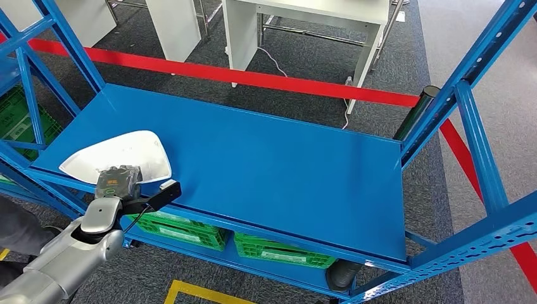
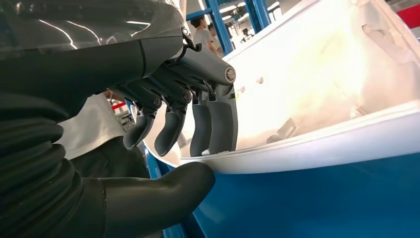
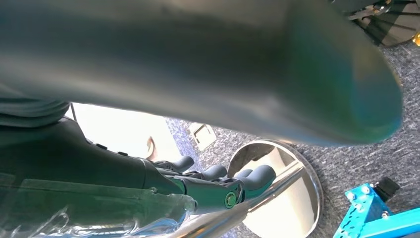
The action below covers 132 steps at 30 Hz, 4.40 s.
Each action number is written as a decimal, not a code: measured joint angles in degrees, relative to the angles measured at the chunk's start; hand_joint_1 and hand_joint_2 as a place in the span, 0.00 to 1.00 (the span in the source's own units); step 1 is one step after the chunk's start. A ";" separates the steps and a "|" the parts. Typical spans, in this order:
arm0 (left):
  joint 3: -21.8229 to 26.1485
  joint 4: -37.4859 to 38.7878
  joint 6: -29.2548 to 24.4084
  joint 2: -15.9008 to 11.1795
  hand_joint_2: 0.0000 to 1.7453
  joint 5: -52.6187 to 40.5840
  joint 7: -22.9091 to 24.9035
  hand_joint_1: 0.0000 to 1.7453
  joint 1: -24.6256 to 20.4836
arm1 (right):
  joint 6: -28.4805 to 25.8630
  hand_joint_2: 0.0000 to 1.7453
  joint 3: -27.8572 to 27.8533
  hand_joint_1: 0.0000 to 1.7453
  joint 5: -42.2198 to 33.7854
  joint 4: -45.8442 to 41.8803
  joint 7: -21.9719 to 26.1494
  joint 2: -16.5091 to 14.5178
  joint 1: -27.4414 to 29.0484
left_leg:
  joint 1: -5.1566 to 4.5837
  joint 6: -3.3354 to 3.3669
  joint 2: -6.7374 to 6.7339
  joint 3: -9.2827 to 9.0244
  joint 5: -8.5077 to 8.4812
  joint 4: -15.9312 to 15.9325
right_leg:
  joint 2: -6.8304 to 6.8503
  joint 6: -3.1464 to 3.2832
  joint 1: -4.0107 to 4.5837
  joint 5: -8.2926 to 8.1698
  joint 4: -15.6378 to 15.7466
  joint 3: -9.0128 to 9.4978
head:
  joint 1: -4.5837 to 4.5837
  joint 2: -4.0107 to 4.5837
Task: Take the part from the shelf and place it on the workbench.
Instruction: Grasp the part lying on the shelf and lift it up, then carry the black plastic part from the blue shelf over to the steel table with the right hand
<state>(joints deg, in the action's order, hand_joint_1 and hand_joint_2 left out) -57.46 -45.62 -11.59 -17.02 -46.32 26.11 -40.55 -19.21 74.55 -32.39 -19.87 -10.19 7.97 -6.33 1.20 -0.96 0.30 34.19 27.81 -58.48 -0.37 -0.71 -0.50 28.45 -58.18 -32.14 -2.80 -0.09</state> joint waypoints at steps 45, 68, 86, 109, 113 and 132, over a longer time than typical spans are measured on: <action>14.48 -28.45 -18.65 4.99 1.00 44.14 -27.79 1.00 18.13 | 0.83 0.00 -0.28 0.00 -3.83 -0.72 -1.04 -2.28 0.08 | 0.01 -0.12 -0.01 -0.02 0.08 0.03 | -0.01 0.06 0.01 0.06 0.00 -0.03 | 0.01 0.00; 16.74 -37.39 -15.63 7.28 1.00 63.61 -36.02 1.00 20.59 | 0.01 0.00 -0.31 0.00 -5.18 -0.64 -0.97 -3.48 0.09 | 0.01 -0.13 -0.01 -0.02 0.09 0.04 | -0.01 0.06 0.01 0.07 0.00 -0.03 | 0.00 0.00; 15.52 -53.60 -15.48 7.50 1.00 65.15 -38.04 1.00 21.47 | -1.32 0.00 -0.80 0.00 -6.75 -0.26 1.26 -4.43 0.12 | 0.01 -0.13 -0.01 -0.03 0.09 0.05 | -0.01 0.06 0.01 0.07 0.00 -0.03 | -0.01 0.00; 9.81 -68.84 -16.22 6.09 1.00 51.72 -34.79 1.00 18.13 | -2.62 0.00 -1.72 0.00 -8.03 0.83 4.95 -5.48 0.15 | 0.01 -0.13 -0.01 -0.04 0.09 0.05 | -0.01 0.06 0.01 0.07 0.00 -0.02 | -0.01 0.00; 9.24 -69.57 -16.32 6.03 1.00 51.68 -34.65 1.00 17.54 | -2.78 0.00 -1.76 0.00 -8.35 1.01 5.37 -5.70 0.14 | 0.01 -0.13 -0.01 -0.05 0.09 0.05 | -0.01 0.06 0.02 0.07 0.00 -0.02 | -0.01 0.00; 7.55 -69.92 -15.76 6.01 1.00 53.09 -35.19 1.00 16.99 | -2.82 0.00 -2.18 0.00 -8.92 1.67 5.54 -6.26 0.15 | 0.01 -0.13 -0.01 -0.05 0.09 0.05 | -0.01 0.06 0.01 0.07 0.00 -0.02 | -0.01 0.00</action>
<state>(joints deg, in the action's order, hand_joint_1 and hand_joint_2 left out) -49.91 -115.54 -27.35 -11.02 6.77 -9.08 -23.56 -22.03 72.37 -41.31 -18.20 -4.64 1.70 -6.18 1.20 -1.09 0.29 34.14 27.90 -58.43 -0.38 -0.65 -0.49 28.52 -58.18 -32.15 -2.81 -0.09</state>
